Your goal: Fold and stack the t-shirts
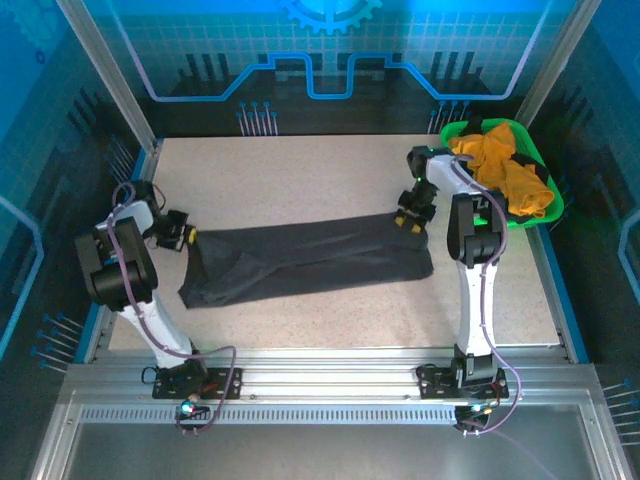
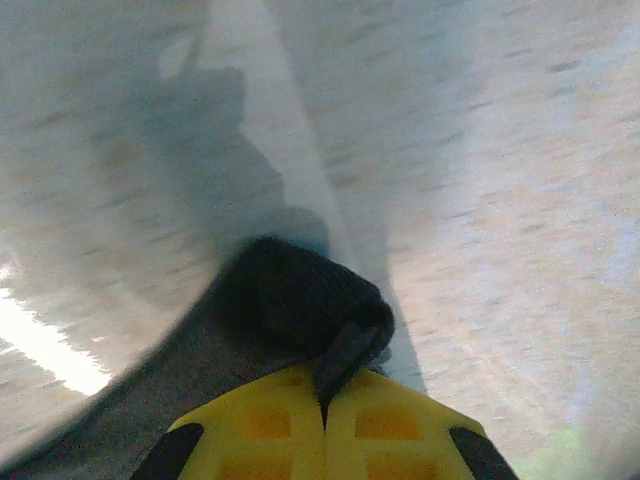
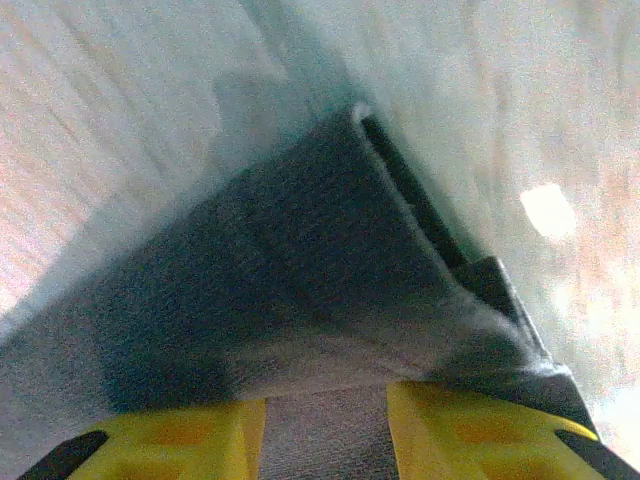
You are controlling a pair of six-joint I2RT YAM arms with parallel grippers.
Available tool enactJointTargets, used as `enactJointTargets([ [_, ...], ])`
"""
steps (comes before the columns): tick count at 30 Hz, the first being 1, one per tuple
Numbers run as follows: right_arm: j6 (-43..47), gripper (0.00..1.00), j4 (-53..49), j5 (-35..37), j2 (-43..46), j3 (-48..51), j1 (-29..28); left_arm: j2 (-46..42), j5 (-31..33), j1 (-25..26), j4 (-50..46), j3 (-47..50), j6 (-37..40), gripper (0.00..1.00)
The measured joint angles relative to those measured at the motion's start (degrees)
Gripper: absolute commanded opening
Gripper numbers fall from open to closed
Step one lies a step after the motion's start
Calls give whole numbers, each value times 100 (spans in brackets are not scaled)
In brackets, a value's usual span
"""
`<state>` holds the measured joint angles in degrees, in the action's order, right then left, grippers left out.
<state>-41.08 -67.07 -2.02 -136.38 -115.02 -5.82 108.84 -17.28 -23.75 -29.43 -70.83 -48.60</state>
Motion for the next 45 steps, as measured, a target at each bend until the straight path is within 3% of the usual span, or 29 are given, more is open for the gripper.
enactJointTargets([
  [3,66,46,-107,-42,-435,-850,98,240,-63,79,-26,-621,-63,2],
  [6,197,52,13,-42,-455,-984,111,341,-59,105,-79,-1005,-68,37],
  [8,286,54,282,-79,-280,-697,107,367,-57,74,-146,-1126,-61,46],
  [13,479,57,955,-203,1008,767,42,184,229,52,-422,-994,205,56],
  [17,568,58,1681,-597,2656,2050,-146,-684,367,407,-411,-426,678,54],
  [21,713,59,2524,-1508,3910,2920,-588,-1054,-179,1252,-184,-306,1497,48],
  [26,763,59,3165,-2345,4218,3390,-1355,-413,-466,1821,-214,-308,2328,47],
  [33,529,59,3541,-2638,4422,3823,-1749,11,118,2162,-514,-319,3047,50],
  [37,461,58,3635,-2658,4605,3858,-1753,7,302,2277,-455,-225,3237,36],
  [42,442,57,3698,-2656,4680,3921,-1755,-160,459,2363,-463,105,3174,8],
  [45,442,56,3698,-2653,4680,3943,-1755,-457,459,2376,-463,273,2994,0],
])
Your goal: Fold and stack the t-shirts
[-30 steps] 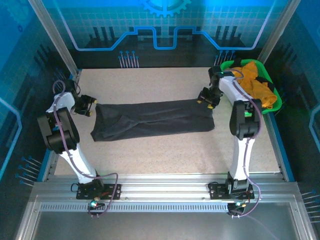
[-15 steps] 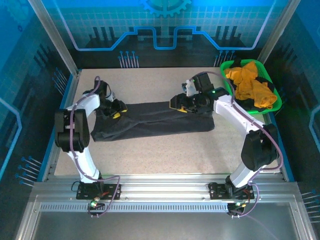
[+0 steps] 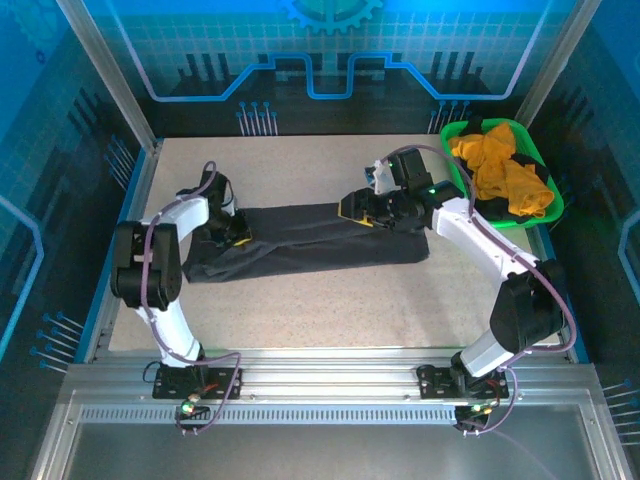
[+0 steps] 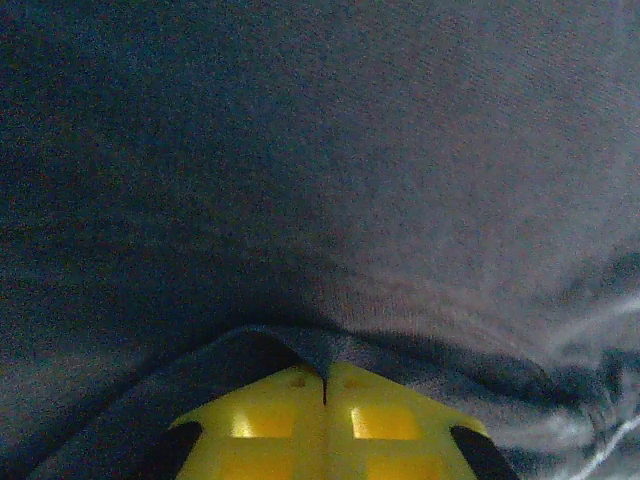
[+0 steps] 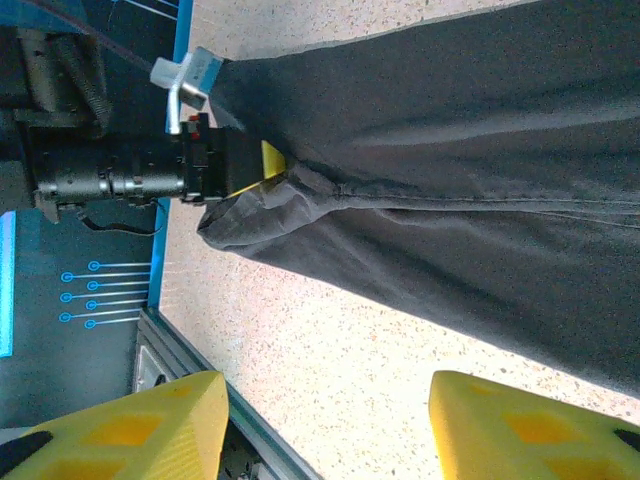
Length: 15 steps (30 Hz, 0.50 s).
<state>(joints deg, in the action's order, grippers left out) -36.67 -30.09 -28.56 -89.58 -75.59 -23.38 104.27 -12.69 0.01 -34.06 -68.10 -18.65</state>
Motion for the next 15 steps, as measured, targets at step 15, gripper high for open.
enactJointTargets([
  [15,4,55,63,-22,-11,227,0,-1453,-260,743,-55,1504,-2269,13],
])
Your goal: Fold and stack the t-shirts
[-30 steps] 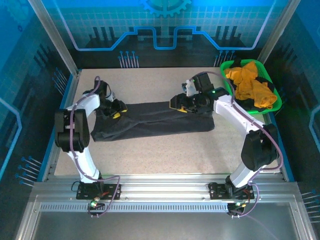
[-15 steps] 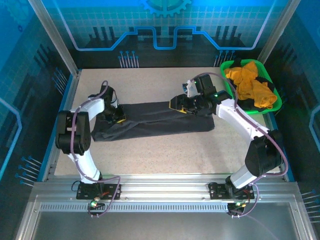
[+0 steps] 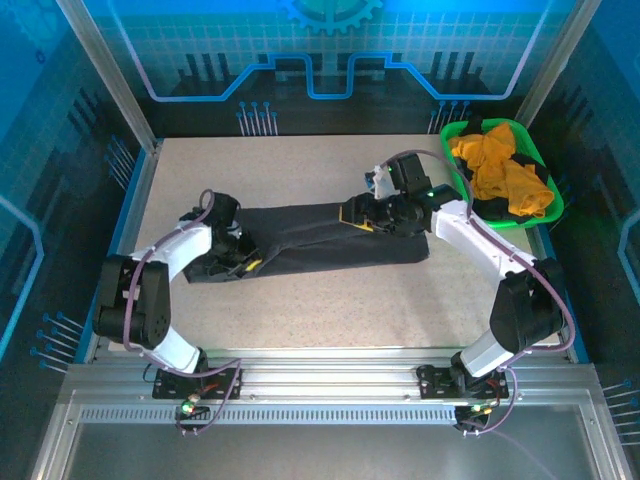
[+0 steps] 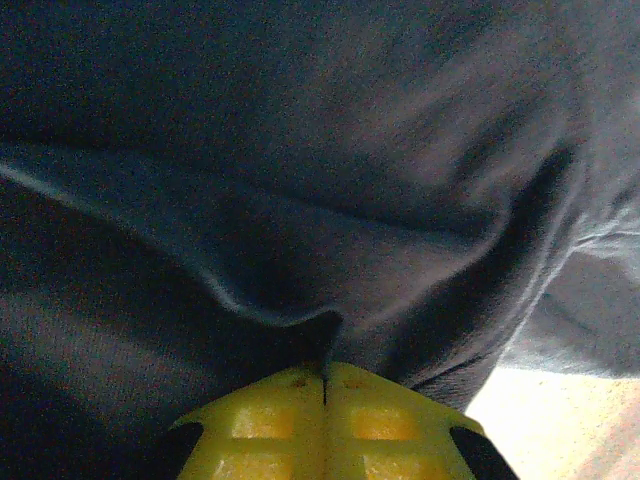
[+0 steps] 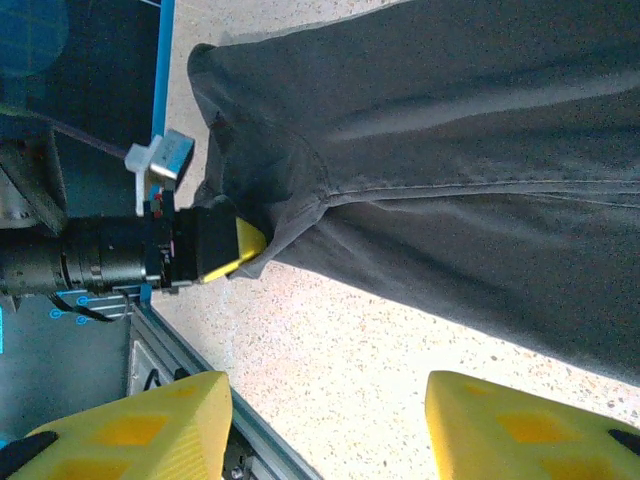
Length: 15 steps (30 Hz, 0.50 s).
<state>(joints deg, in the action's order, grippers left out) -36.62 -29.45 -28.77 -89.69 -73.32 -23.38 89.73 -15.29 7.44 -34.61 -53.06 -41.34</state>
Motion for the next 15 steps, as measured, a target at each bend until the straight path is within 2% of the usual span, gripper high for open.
enactJointTargets([
  [2,0,55,39,-20,0,55,0,-118,4,155,24,149,-389,31],
  [4,0,55,68,-28,0,107,0,-199,0,289,31,243,-767,42],
  [9,0,55,105,-55,-2,262,2,-332,-39,387,-26,339,-1351,41],
  [15,-7,54,149,-87,-2,413,0,-872,380,243,-640,-96,-1351,39],
])
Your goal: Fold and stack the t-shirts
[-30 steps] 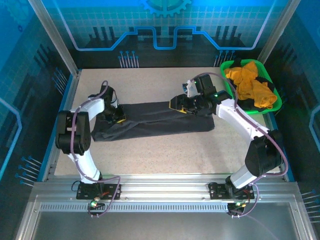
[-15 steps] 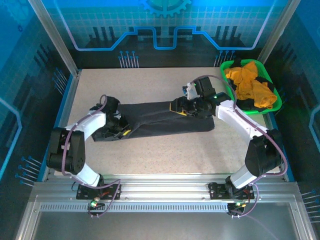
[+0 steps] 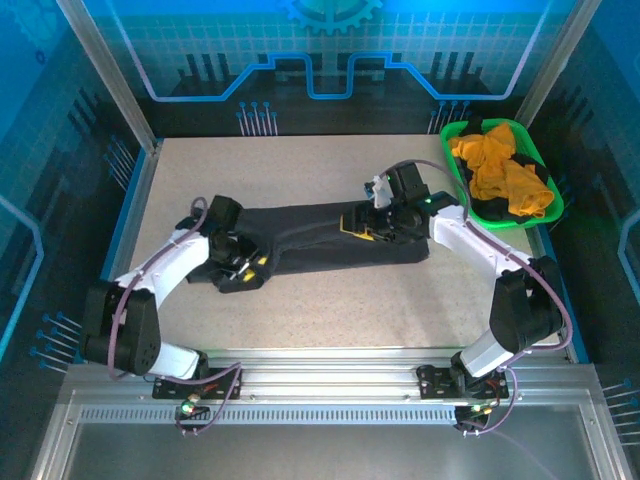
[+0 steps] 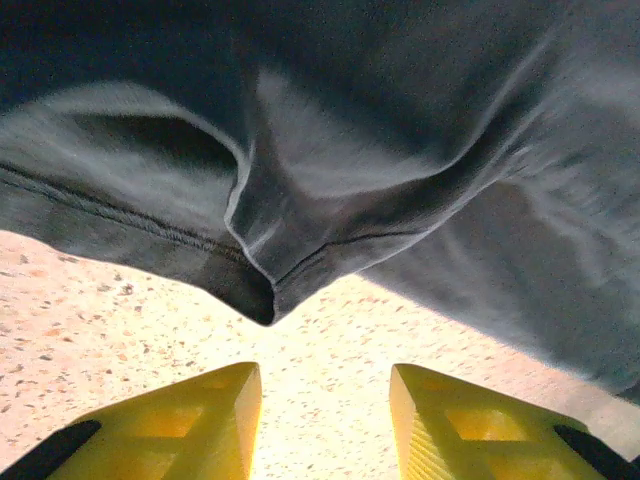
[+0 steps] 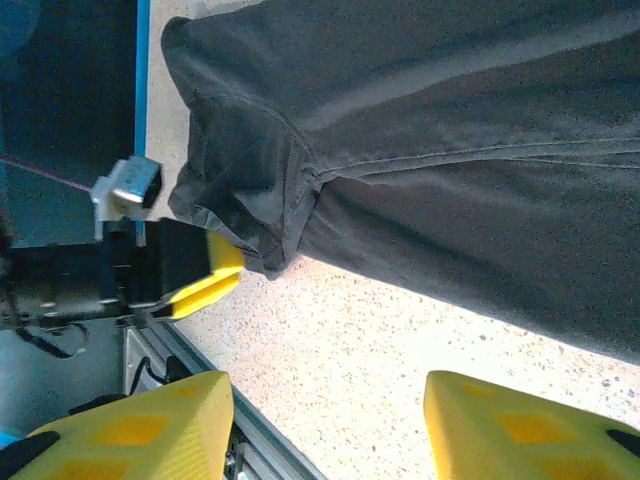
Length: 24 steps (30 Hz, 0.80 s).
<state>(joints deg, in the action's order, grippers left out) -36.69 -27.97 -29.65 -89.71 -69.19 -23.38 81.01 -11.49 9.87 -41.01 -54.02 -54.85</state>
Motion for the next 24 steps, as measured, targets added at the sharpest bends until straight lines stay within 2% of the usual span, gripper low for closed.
enactJointTargets([
  [3,-39,53,28,-9,0,7,0,-177,275,-398,-72,-170,79,40],
  [6,-59,52,59,-48,-2,7,0,-201,343,-883,57,-98,92,37],
  [9,-61,52,61,-74,-9,7,-11,0,380,-1058,319,-81,142,34],
  [17,-66,52,61,-83,-15,15,-103,815,424,-977,575,-238,708,33],
  [24,-107,52,63,-81,-15,90,-111,662,481,-479,533,402,1167,21],
])
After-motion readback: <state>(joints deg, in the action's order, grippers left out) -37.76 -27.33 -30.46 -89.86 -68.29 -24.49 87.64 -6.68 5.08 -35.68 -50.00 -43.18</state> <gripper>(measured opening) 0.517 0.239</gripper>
